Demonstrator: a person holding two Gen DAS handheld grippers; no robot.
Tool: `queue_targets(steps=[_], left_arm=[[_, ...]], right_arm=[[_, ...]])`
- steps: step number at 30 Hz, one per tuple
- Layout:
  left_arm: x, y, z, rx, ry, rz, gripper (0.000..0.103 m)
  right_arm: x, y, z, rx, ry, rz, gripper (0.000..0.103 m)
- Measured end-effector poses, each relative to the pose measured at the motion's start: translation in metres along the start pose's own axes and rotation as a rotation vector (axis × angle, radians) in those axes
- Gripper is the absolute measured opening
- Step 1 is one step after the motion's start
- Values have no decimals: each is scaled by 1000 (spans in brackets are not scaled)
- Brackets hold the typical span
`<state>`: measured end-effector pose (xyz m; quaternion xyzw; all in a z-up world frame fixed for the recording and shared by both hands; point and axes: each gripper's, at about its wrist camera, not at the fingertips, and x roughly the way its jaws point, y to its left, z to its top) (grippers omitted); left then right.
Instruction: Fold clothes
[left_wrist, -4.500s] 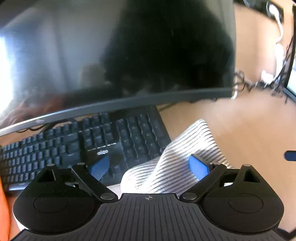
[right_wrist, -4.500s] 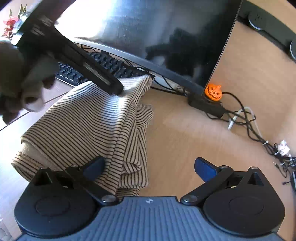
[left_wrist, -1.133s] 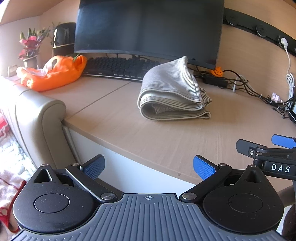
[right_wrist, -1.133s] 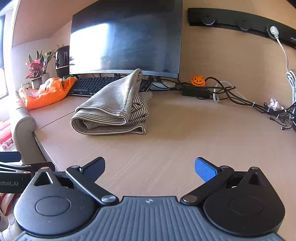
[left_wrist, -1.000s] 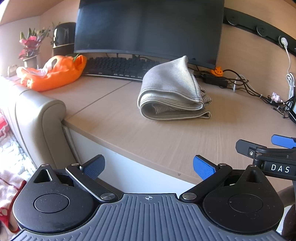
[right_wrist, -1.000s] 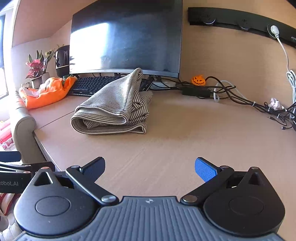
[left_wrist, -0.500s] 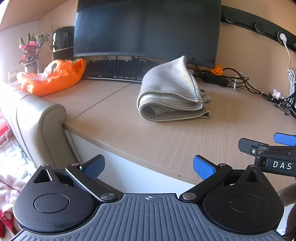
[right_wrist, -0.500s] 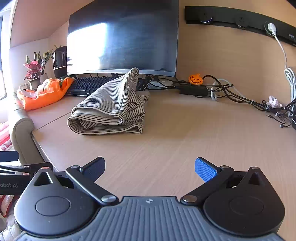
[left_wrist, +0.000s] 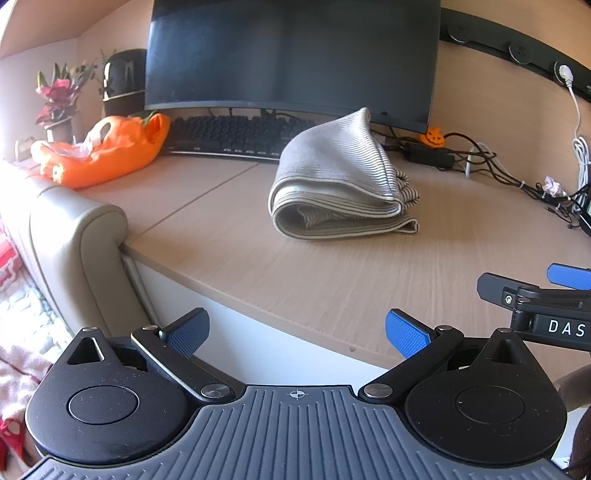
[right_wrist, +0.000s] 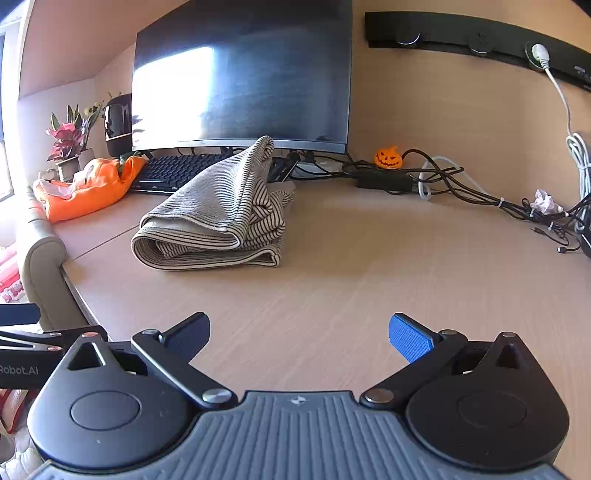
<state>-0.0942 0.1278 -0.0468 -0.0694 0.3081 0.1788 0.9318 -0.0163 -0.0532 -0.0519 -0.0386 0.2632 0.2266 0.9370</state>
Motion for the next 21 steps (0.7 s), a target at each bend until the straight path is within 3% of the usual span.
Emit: queue_targets(steps=[21], left_arm=[[3,-8,3,18,6,3,103]], right_arm=[[-1,-8,0,8,-8,6,103]])
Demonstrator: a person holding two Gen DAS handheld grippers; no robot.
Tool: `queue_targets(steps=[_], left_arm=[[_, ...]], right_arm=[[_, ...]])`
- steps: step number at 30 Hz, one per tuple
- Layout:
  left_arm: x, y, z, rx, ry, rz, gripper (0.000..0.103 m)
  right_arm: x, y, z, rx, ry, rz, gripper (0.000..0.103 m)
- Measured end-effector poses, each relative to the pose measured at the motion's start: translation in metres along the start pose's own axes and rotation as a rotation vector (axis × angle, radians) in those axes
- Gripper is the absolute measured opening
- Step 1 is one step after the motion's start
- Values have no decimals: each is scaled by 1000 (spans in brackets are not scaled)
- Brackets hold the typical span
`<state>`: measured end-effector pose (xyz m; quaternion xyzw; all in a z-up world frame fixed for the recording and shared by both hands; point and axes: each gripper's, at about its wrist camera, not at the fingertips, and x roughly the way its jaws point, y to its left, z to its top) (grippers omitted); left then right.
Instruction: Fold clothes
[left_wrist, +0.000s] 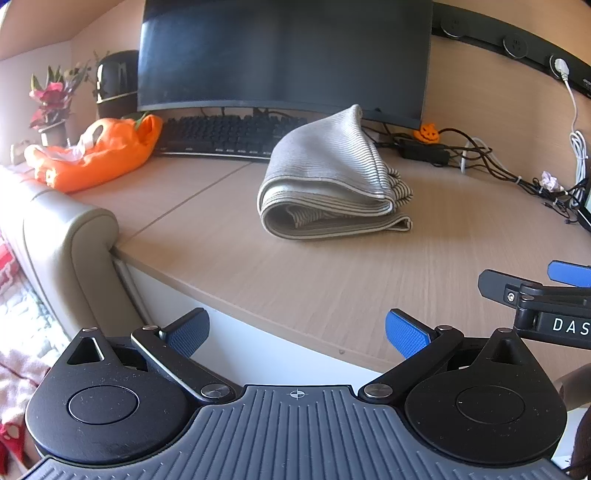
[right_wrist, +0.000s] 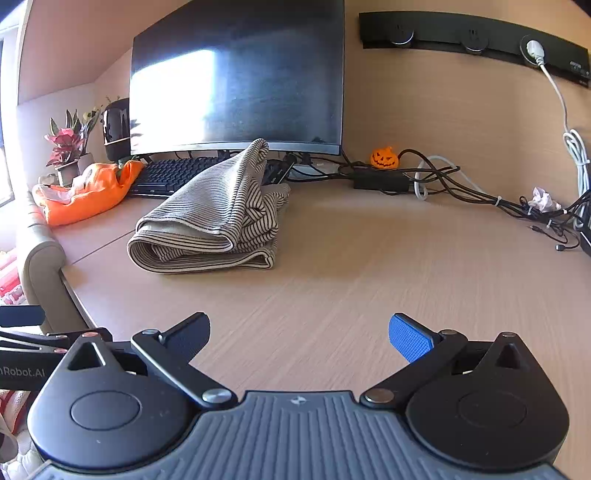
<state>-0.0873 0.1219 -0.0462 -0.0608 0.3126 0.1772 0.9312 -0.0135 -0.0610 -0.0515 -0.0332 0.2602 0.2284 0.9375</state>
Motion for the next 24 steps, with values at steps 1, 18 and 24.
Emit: queue_targets(steps=[1,18,24], left_arm=[[0,0,0,4,0,5,103],[0,9,-1,-27,6,-8,103],[-1,12,-2,-32,5,-15,103]], right_arm=[[0,0,0,-1,-1,-1,103],[1,8,1,-27,-1,0,103],[0,11,0,-32,-1,0,103]])
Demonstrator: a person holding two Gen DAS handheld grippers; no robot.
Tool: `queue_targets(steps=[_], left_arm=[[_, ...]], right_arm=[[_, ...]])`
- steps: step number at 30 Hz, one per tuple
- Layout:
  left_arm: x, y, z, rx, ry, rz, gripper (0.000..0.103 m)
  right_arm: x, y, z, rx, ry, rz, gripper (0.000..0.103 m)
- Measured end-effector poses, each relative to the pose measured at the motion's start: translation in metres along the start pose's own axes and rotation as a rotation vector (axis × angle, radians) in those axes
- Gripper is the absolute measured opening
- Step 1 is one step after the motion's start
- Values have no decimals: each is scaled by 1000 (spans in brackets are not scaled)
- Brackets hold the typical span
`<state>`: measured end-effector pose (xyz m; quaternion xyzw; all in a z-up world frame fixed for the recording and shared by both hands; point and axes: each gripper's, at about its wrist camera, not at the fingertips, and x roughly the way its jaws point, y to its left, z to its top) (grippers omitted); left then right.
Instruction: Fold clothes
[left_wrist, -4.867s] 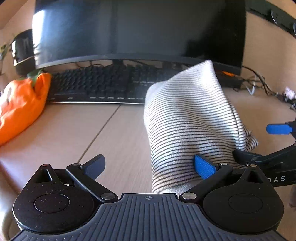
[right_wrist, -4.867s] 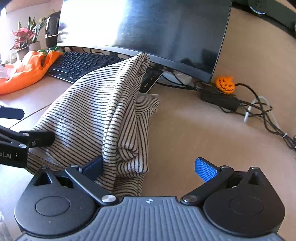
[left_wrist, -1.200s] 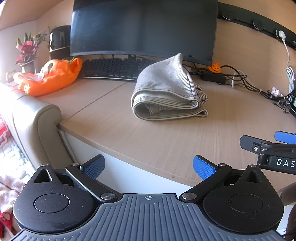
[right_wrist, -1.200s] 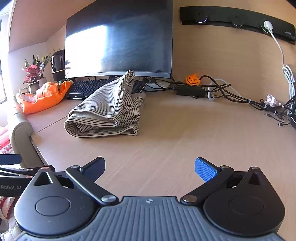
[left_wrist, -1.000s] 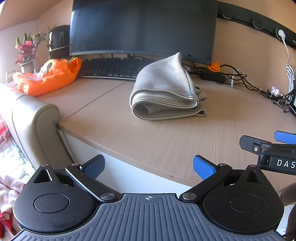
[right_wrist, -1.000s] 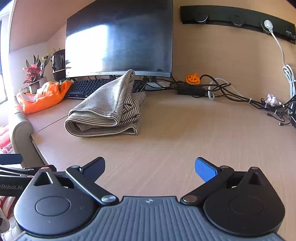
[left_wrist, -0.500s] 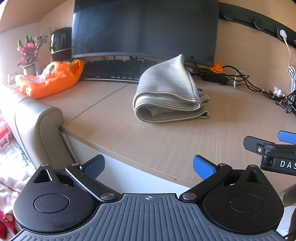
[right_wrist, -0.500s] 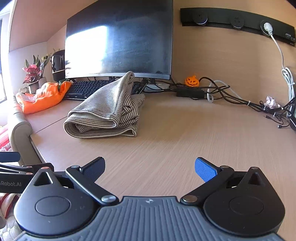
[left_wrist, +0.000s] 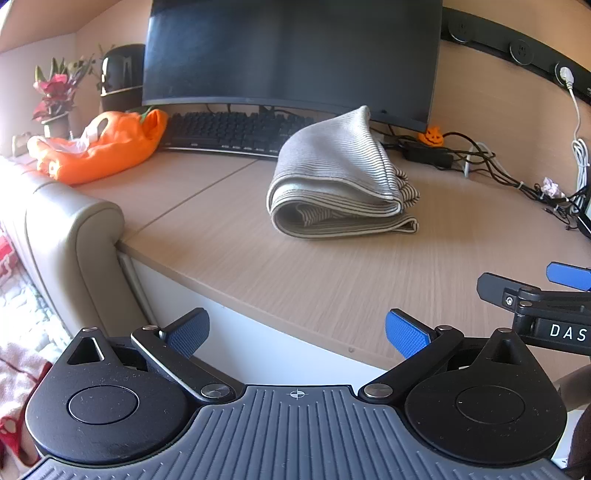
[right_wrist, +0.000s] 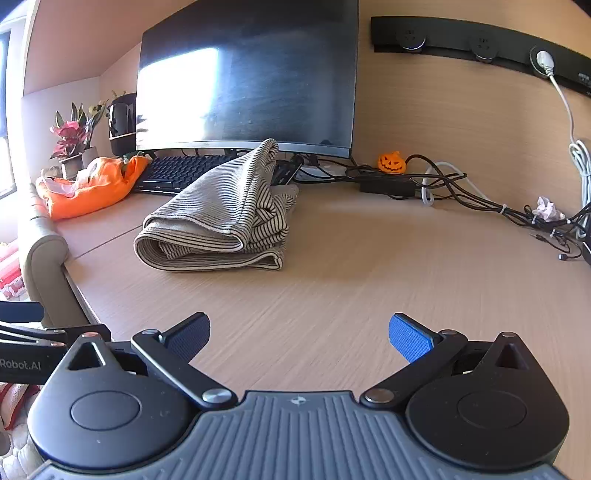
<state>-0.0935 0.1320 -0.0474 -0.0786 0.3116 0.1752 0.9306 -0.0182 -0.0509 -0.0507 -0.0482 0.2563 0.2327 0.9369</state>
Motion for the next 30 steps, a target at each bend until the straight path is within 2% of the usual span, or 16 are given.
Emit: queue_targets(steps=[15,30], left_arm=[[1,3,1,-9,9,-25,103],[7,4,2,-11,24,-14,103]], right_arm=[[-2,1,-1,-3,-4,-13,103],[2,-3,-1,4,9,-28,103]])
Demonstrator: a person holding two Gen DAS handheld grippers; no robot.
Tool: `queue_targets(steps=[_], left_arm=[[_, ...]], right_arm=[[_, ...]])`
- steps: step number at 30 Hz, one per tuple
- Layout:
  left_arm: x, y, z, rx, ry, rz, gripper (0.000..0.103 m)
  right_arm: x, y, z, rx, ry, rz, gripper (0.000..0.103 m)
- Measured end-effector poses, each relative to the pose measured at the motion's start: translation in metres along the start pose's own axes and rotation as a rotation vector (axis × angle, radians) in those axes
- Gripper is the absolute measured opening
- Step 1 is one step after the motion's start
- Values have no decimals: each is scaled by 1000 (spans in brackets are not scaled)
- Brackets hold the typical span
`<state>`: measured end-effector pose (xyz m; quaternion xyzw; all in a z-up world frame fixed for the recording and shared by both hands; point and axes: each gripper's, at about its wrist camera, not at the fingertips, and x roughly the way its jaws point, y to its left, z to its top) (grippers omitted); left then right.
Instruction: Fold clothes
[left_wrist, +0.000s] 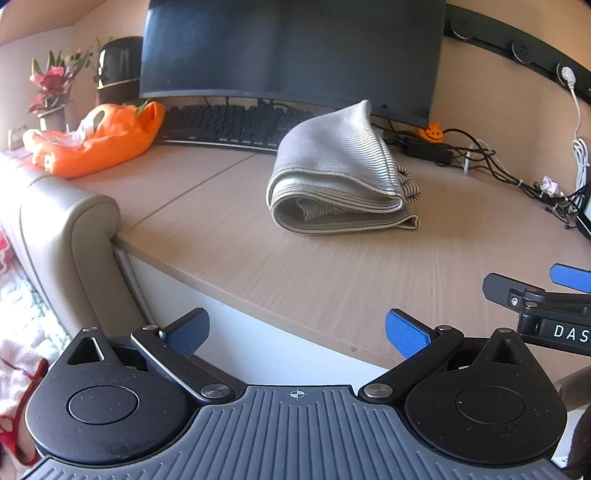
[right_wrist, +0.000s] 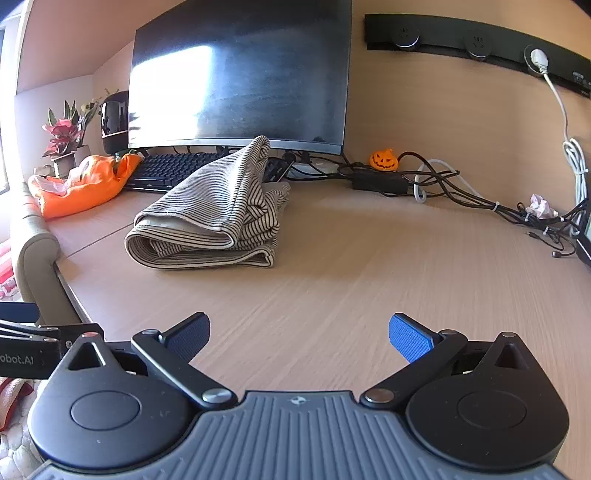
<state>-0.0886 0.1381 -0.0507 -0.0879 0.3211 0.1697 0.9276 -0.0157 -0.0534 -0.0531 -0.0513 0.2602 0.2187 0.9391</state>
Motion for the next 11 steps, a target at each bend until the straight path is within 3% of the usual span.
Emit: queue_targets(steps=[11], left_arm=[[5,-2,5,34,-11,-5,103]], right_arm=[[2,-9,6,3,11,-50,103]])
